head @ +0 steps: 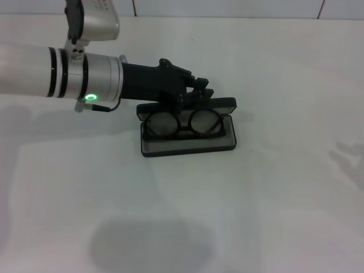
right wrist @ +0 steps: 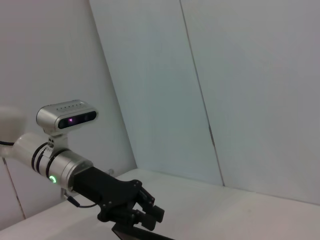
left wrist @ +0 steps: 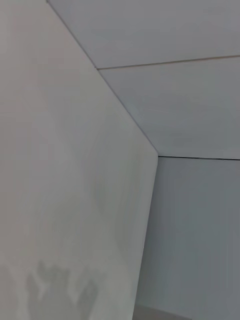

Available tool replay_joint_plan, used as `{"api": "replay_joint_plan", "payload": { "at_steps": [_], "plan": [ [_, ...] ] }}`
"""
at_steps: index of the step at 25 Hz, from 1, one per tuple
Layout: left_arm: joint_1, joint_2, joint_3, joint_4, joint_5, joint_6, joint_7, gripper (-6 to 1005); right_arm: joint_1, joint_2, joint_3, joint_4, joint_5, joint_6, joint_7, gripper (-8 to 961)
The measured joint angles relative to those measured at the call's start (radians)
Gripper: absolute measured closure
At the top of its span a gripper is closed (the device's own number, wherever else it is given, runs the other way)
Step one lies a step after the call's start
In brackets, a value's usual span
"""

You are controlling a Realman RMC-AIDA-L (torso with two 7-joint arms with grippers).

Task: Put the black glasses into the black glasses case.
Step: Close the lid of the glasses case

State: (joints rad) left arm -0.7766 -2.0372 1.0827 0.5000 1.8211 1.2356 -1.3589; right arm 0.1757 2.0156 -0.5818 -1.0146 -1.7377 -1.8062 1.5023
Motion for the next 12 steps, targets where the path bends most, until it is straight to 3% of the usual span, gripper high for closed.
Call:
{"api": "replay_joint_plan", "payload": {
  "at_steps": [12],
  "plan": [
    [0.027, 0.008, 0.0, 0.001, 0.003, 0.008, -0.007, 765, 0.04, 0.0, 0.0, 0.05, -0.025, 0.02, -0.036, 716]
  ]
}}
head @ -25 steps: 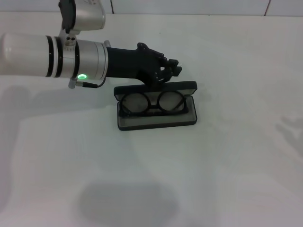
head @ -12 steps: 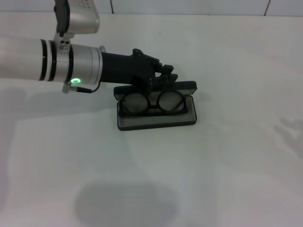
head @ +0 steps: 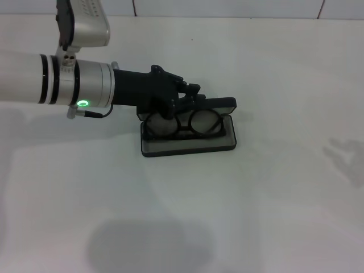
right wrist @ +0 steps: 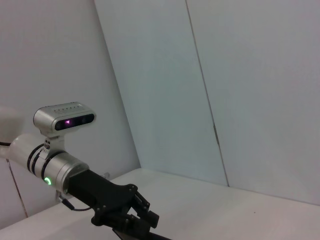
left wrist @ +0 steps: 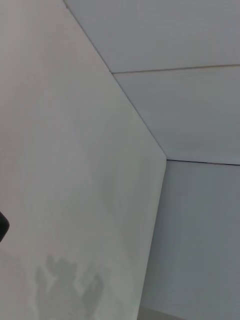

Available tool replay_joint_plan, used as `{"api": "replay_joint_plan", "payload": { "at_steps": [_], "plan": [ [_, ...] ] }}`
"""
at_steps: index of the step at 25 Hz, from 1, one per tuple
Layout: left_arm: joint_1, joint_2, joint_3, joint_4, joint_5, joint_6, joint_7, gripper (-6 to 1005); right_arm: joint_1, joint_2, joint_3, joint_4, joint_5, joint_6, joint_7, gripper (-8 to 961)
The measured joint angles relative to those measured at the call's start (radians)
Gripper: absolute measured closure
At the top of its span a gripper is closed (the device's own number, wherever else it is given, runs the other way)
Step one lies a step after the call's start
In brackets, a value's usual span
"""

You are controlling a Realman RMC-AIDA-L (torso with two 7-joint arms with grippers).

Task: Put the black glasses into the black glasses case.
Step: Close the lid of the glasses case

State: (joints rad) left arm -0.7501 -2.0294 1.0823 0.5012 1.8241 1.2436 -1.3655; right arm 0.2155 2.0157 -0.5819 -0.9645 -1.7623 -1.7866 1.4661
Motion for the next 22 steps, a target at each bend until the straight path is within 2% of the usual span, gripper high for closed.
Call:
{"api": "replay_joint_plan", "payload": {
  "at_steps": [13, 22],
  "plan": [
    [0.017, -0.007, 0.001, -0.005, 0.023, 0.009, -0.001, 766, 0.014, 0.001, -0.001, 0.034, 0.0, -0.005, -0.021, 710],
    [0.058, -0.009, 0.002, 0.0, 0.023, 0.095, 0.009, 767, 0.019, 0.003, -0.015, 0.048, 0.0, -0.008, -0.021, 706]
  ]
}}
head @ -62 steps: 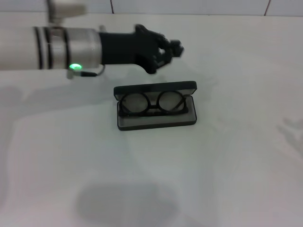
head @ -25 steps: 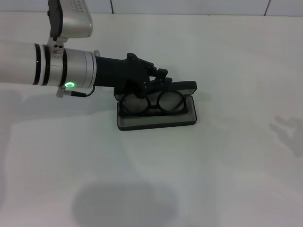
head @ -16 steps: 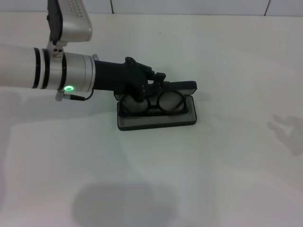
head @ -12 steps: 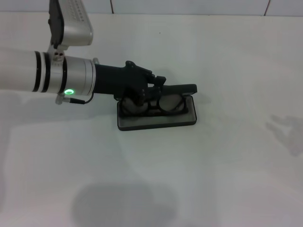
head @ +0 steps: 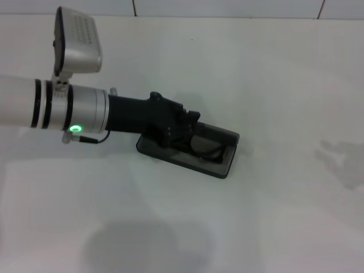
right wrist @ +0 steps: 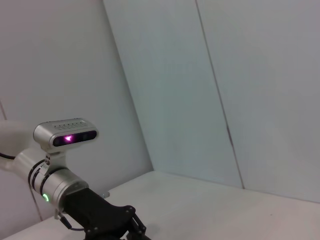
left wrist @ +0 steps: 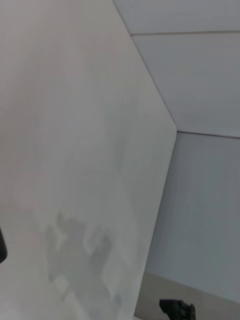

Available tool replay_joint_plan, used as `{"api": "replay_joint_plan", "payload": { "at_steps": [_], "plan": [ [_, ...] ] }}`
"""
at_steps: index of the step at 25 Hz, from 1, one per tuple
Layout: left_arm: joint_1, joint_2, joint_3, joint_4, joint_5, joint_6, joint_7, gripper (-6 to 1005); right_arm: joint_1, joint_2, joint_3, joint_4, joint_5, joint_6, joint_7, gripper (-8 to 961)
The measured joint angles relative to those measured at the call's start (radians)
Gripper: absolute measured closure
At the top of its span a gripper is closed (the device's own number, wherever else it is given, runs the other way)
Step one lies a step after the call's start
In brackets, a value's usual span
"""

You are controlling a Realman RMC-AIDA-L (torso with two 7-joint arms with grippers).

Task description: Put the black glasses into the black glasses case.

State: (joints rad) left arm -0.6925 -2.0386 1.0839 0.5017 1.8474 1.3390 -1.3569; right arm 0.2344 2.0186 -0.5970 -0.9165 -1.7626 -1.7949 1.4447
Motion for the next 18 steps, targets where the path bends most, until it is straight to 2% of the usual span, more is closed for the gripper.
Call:
{"api": "replay_joint_plan", "payload": {
  "at_steps": [11, 14, 16, 18],
  "plan": [
    [0.038, -0.035, 0.003, -0.003, 0.056, 0.014, 0.013, 768, 0.003, 0.001, -0.013, 0.009, 0.008, -0.032, 0.0, 701],
    [0.048, -0.038, -0.001, 0.0, 0.052, 0.023, 0.028, 768, 0.003, 0.001, -0.013, 0.017, 0.008, -0.048, 0.0, 699],
    [0.064, -0.038, -0.006, 0.03, 0.032, 0.062, 0.034, 768, 0.003, 0.001, -0.015, 0.021, 0.005, -0.059, 0.0, 698],
    [0.11, -0.04, -0.009, 0.122, -0.006, 0.148, 0.004, 769, 0.003, 0.001, -0.027, 0.023, 0.002, -0.069, -0.003, 698]
  ]
}}
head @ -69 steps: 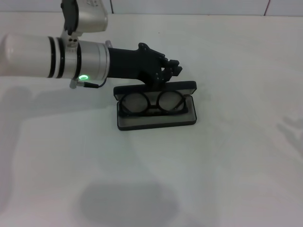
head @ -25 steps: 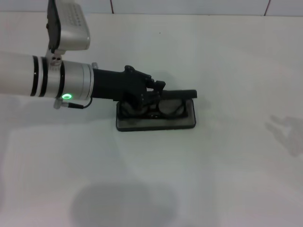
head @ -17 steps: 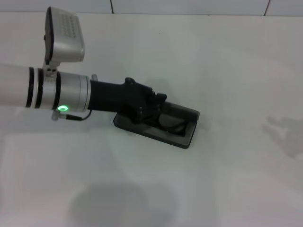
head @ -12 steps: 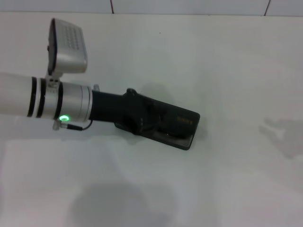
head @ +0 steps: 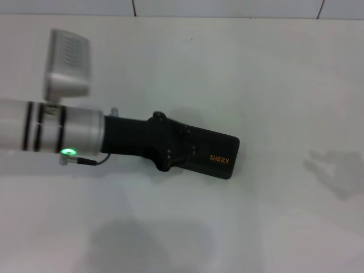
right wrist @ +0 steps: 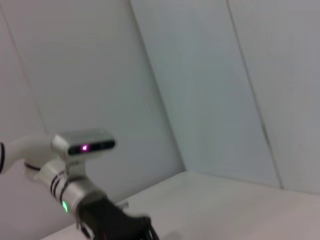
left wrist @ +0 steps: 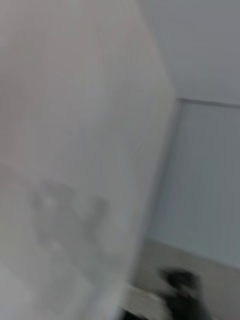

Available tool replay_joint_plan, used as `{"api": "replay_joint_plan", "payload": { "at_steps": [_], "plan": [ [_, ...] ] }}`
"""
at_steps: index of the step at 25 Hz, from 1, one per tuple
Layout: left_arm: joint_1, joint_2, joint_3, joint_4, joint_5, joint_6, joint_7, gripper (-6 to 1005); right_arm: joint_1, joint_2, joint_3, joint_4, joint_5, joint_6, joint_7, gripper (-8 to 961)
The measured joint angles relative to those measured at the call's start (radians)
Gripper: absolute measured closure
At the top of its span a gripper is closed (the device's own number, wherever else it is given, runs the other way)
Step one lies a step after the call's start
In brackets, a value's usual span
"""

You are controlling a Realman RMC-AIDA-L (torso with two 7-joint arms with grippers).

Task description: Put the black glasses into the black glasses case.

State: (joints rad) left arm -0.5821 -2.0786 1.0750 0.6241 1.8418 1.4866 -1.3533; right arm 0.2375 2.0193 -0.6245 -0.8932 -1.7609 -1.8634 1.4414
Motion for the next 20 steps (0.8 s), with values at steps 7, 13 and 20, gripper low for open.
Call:
{"api": "replay_joint_plan", "payload": {
  "at_steps": [7, 13, 20],
  "plan": [
    [0.231, 0.006, -0.001, 0.392, -0.255, 0.396, -0.024, 764, 0.014, 0.004, -0.137, 0.034, 0.056, -0.057, -0.066, 694],
    [0.28, 0.077, 0.029, 0.336, -0.385, 0.545, 0.026, 704, 0.101, 0.006, -0.444, 0.165, 0.273, -0.073, -0.253, 547],
    [0.275, 0.094, 0.019, 0.256, -0.381, 0.543, 0.084, 488, 0.213, 0.008, -0.637, 0.194, 0.364, 0.013, -0.249, 203]
  ]
}}
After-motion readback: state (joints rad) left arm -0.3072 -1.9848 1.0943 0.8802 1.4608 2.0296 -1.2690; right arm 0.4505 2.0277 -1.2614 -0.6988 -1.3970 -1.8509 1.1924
